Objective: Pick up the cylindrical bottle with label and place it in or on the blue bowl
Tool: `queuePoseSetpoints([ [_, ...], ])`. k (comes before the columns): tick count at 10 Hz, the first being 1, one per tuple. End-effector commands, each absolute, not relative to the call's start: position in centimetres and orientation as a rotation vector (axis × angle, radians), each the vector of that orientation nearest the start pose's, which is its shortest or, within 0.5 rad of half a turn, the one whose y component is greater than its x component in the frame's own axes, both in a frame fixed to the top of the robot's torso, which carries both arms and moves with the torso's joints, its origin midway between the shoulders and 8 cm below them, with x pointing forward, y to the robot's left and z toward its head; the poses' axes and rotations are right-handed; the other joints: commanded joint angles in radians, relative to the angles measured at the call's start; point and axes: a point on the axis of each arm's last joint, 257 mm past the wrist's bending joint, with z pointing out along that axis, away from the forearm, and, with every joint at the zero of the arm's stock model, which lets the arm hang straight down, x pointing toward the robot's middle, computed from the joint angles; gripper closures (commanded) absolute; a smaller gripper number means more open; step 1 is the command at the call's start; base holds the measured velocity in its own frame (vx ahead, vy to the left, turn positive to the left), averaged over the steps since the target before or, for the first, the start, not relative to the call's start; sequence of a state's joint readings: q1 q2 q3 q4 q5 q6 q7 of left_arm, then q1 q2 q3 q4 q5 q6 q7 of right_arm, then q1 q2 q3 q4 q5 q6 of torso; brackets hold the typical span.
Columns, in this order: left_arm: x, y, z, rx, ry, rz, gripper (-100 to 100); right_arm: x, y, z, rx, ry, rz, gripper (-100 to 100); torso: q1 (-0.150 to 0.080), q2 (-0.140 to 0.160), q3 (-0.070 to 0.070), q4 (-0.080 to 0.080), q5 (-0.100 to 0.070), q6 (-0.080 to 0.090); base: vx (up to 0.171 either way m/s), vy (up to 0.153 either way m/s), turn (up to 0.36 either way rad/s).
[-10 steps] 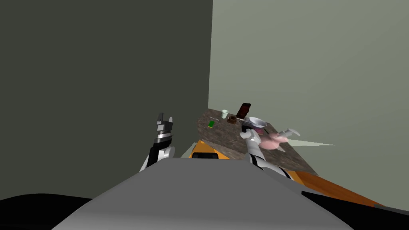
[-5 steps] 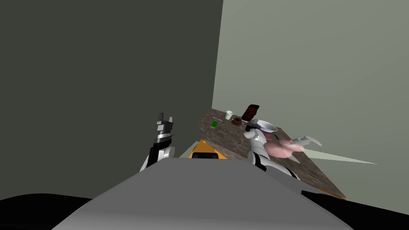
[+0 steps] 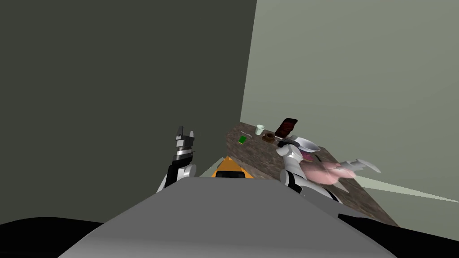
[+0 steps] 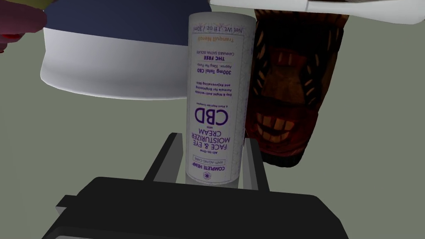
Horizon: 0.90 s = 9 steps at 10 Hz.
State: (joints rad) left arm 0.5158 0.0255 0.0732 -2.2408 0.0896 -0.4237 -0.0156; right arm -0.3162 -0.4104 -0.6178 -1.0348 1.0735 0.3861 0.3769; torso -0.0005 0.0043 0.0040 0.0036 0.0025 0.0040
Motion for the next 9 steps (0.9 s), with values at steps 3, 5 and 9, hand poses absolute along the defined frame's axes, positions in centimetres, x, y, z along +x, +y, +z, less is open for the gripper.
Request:
queuePoseSetpoints([
  [3,35.5,31.9,-1.1,-0.785,0.662,-1.234,0,41.7,-73.8,-21.5,0.895,1.568,-0.872,100,0.0,0.0,0.0,0.0,0.0,0.0,-0.008,-0.015,0.17],
  [5,35.5,31.9,-1.1,-0.785,0.662,-1.234,0,39.7,-75.3,-20.9,0.947,1.54,-0.926,100,0.0,0.0,0.0,0.0,0.0,0.001,-0.005,-0.014,0.105],
  [9,35.5,31.9,-1.1,-0.785,0.662,-1.234,0,36.1,-77.9,-19.5,1.031,1.48,-1.024,100,-0.001,0.001,0.001,0.001,0.002,0.003,-0.004,-0.015,0.131],
])
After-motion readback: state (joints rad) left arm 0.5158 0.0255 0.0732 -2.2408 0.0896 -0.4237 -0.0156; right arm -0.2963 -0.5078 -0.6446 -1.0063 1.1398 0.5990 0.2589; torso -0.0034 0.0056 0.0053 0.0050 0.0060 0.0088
